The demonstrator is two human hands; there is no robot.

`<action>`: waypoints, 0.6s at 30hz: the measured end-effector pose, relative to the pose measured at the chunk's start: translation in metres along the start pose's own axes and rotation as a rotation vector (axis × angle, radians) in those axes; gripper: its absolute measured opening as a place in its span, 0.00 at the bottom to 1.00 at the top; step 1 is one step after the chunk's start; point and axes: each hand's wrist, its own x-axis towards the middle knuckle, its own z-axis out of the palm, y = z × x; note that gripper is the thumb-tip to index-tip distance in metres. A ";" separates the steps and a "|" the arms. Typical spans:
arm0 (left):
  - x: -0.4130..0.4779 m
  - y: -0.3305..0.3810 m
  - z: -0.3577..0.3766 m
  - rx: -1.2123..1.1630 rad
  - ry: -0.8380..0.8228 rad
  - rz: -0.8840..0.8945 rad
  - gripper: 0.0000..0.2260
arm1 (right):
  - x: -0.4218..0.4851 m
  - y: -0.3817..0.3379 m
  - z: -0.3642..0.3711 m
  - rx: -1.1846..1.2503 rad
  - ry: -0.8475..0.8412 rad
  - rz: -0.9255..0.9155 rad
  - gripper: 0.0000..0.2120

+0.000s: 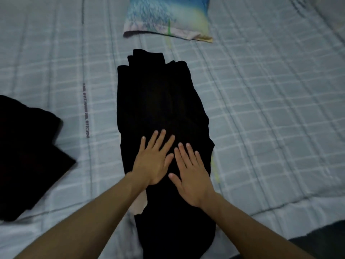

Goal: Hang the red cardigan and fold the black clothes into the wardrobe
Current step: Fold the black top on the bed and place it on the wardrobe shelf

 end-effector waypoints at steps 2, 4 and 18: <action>-0.050 0.011 0.013 -0.018 0.024 0.025 0.28 | -0.029 -0.005 0.003 -0.011 0.016 -0.009 0.35; -0.100 0.018 0.036 -0.048 0.006 0.014 0.28 | -0.062 -0.011 0.015 -0.031 0.008 -0.018 0.35; -0.202 0.026 0.041 -0.060 -0.158 0.127 0.52 | -0.141 0.008 0.017 -0.197 -0.228 -0.268 0.63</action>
